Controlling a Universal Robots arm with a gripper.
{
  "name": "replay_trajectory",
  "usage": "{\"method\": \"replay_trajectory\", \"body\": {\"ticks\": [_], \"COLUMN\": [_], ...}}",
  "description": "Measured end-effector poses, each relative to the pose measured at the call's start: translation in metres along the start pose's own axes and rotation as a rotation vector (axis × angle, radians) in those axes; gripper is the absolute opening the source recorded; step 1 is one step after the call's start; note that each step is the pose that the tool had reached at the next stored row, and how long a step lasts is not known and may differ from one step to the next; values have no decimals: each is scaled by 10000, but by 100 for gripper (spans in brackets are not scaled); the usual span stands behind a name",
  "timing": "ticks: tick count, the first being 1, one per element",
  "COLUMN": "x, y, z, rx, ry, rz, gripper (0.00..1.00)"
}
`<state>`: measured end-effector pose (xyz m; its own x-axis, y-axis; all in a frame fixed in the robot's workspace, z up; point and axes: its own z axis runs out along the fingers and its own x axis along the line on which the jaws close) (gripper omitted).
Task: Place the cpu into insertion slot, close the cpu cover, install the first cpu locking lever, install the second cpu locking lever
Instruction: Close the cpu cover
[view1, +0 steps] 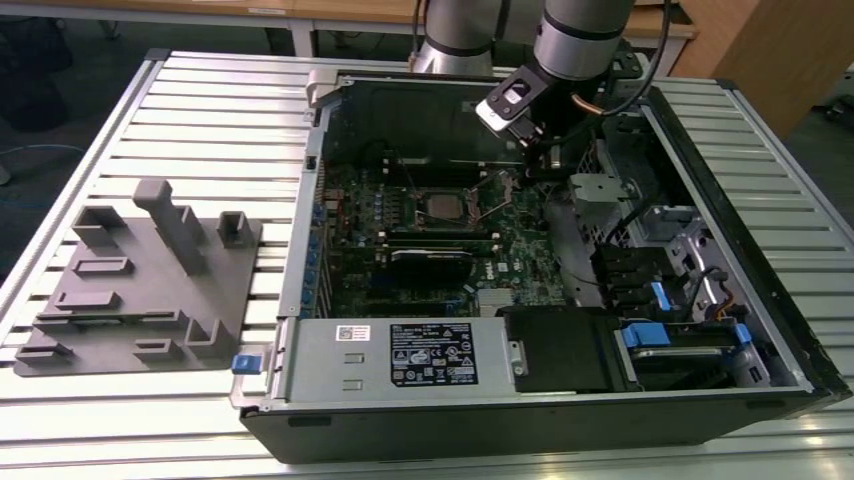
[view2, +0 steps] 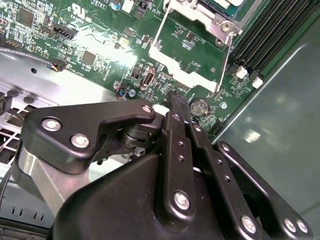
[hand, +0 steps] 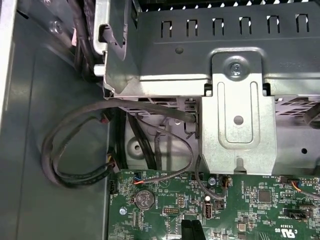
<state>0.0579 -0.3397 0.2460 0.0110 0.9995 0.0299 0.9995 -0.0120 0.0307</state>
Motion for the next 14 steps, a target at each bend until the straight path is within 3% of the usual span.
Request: {"method": "replay_trajectory", "body": {"ticks": [14], "x": [0], "y": [-56], "z": [0], "rx": [-8], "ry": [1], "rz": [0], "gripper": [11]}}
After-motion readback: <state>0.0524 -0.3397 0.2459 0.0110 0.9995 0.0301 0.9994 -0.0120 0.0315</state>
